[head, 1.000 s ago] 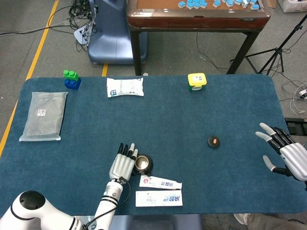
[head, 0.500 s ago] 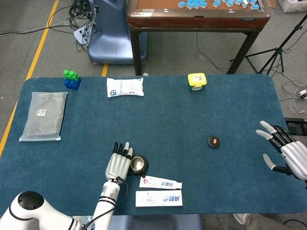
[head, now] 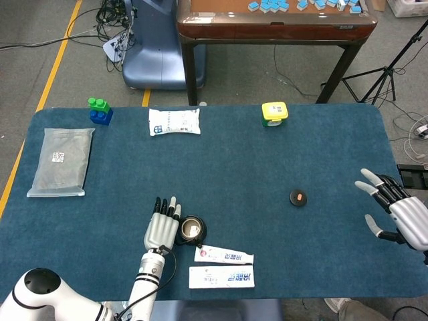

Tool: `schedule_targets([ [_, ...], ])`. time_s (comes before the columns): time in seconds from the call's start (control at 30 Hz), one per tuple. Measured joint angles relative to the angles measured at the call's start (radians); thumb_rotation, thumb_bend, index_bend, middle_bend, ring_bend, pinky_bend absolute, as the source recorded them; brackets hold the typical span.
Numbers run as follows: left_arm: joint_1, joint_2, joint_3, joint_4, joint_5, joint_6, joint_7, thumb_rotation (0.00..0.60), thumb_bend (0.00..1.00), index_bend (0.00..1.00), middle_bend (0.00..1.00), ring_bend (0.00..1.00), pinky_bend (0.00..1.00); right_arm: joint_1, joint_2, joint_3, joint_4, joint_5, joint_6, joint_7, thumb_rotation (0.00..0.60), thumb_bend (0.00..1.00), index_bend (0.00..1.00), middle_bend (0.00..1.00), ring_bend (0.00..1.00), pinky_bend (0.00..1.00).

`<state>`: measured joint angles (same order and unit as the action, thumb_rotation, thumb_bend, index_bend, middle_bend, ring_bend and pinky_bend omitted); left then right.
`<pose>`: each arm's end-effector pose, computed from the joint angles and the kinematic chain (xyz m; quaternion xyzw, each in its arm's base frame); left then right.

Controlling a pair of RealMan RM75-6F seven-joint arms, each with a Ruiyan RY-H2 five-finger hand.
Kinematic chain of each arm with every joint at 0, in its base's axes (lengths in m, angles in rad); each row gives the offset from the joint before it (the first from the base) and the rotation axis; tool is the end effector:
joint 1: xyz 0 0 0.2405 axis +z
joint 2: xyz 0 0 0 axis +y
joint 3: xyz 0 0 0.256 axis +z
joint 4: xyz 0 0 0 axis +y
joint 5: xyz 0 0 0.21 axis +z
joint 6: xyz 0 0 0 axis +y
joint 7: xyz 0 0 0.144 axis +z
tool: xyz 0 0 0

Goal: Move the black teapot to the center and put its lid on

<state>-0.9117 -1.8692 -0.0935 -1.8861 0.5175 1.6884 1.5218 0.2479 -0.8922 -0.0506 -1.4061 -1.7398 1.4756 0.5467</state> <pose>-0.0732 0.2434 -0.0570 -0.7942 -0.2182 -0.1007 0.5582 -0.3119 -0.2128 0.2291 0.6847 -0.3801 0.4303 0.4489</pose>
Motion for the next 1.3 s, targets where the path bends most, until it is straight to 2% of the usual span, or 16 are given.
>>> schedule_targets([
  [0.27,0.011,-0.001,0.000,-0.002,0.033,0.060,0.025,0.600,0.60,0.00,0.00,0.00,0.00,-0.002,0.003,0.001,-0.009,-0.002,0.005,-0.006,0.600,0.52,0.12,0.00,0.00,0.00],
  [0.5,0.022,0.019,-0.002,-0.030,0.069,0.087,0.024,0.600,0.58,0.00,0.00,0.00,0.00,0.000,0.004,0.002,-0.022,-0.003,-0.003,-0.021,0.600,0.52,0.12,0.00,0.00,0.00],
  [0.6,0.025,0.038,-0.003,-0.079,0.098,0.106,0.022,0.600,0.58,0.00,0.00,0.00,0.00,0.001,0.007,0.003,-0.032,-0.003,-0.005,-0.031,0.600,0.52,0.12,0.00,0.00,0.00],
  [0.8,0.037,0.118,0.012,-0.255,0.192,0.127,-0.003,0.600,0.58,0.00,0.00,0.00,0.00,0.005,0.020,0.002,-0.067,-0.007,-0.020,-0.071,0.600,0.52,0.12,0.00,0.00,0.00],
  [0.9,0.054,0.184,0.044,-0.358,0.273,0.130,-0.042,0.600,0.58,0.00,0.00,0.00,0.00,0.007,0.029,0.000,-0.092,-0.010,-0.033,-0.103,0.600,0.52,0.12,0.00,0.00,0.00],
  [1.03,0.098,0.292,0.128,-0.463,0.402,0.123,-0.138,0.600,0.58,0.00,0.00,0.00,0.00,0.011,0.041,-0.002,-0.128,-0.011,-0.052,-0.149,0.600,0.52,0.12,0.00,0.00,0.00],
  [1.3,0.217,0.465,0.322,-0.469,0.673,0.099,-0.370,0.600,0.58,0.00,0.00,0.00,0.00,0.021,0.062,-0.003,-0.199,-0.003,-0.099,-0.232,0.600,0.52,0.12,0.00,0.00,0.00],
])
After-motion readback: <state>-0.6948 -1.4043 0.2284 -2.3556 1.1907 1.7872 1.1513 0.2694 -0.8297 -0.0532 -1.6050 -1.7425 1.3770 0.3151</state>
